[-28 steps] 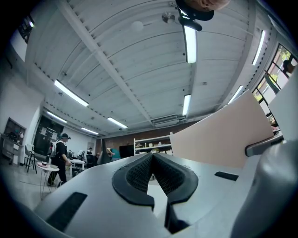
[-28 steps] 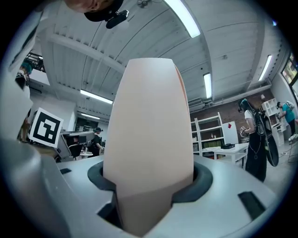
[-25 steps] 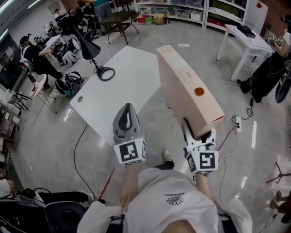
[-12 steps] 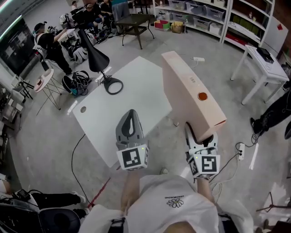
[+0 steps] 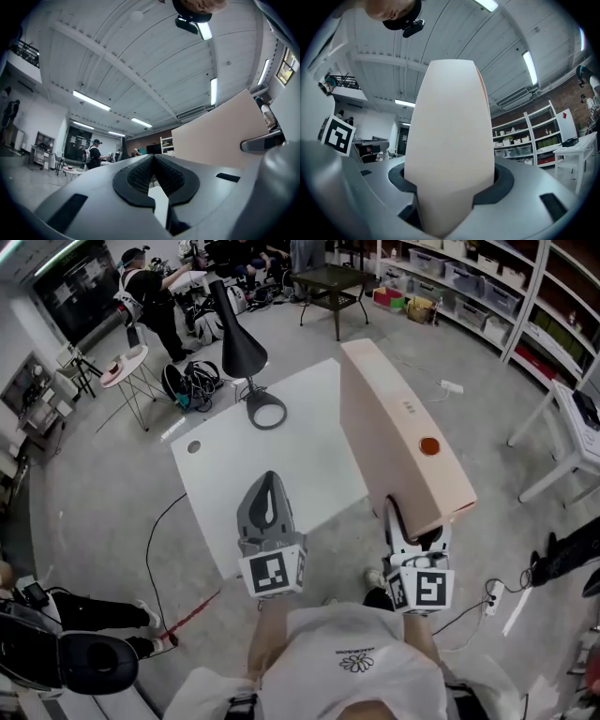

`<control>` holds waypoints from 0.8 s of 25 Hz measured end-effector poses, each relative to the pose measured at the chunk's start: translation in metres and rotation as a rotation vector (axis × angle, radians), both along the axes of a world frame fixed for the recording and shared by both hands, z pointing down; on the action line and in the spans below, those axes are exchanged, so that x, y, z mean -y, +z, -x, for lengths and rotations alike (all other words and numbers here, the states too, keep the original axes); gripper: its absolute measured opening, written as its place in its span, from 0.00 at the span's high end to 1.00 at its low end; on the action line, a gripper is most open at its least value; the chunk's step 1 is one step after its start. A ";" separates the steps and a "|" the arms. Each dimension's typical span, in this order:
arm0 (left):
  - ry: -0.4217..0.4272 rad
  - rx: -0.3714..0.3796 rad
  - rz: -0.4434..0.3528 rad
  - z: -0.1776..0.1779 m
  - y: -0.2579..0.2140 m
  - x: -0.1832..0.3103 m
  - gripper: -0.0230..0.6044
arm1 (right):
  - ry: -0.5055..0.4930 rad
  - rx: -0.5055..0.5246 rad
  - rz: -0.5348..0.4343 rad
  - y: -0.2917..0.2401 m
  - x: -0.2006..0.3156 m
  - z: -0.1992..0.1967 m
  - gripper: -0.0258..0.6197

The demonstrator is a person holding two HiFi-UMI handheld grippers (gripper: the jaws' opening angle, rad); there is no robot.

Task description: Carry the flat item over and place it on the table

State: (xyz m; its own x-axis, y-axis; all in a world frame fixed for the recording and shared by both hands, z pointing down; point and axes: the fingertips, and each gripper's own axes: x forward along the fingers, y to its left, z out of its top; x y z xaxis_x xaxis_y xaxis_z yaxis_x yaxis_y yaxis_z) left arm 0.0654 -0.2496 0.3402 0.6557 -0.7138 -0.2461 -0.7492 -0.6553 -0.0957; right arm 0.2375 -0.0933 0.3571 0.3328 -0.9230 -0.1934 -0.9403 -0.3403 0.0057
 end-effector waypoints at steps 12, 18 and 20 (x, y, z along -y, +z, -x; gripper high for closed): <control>-0.307 -0.037 0.001 0.028 -0.024 0.005 0.94 | -0.257 -0.045 -0.017 -0.020 0.072 -0.016 0.50; -0.410 0.005 -0.024 0.031 -0.022 0.011 0.94 | -0.349 -0.038 -0.025 -0.020 0.095 -0.026 0.50; -0.432 0.004 -0.020 0.029 -0.024 0.011 0.94 | -0.365 -0.048 -0.021 -0.020 0.100 -0.028 0.50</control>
State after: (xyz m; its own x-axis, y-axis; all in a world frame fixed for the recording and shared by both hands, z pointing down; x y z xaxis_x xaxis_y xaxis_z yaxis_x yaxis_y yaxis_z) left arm 0.0367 -0.2603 0.3160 0.2987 -0.9179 -0.2612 -0.9540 -0.2796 -0.1086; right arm 0.2657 -0.1936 0.3374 -0.0276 -0.9749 -0.2208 -0.9986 0.0172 0.0492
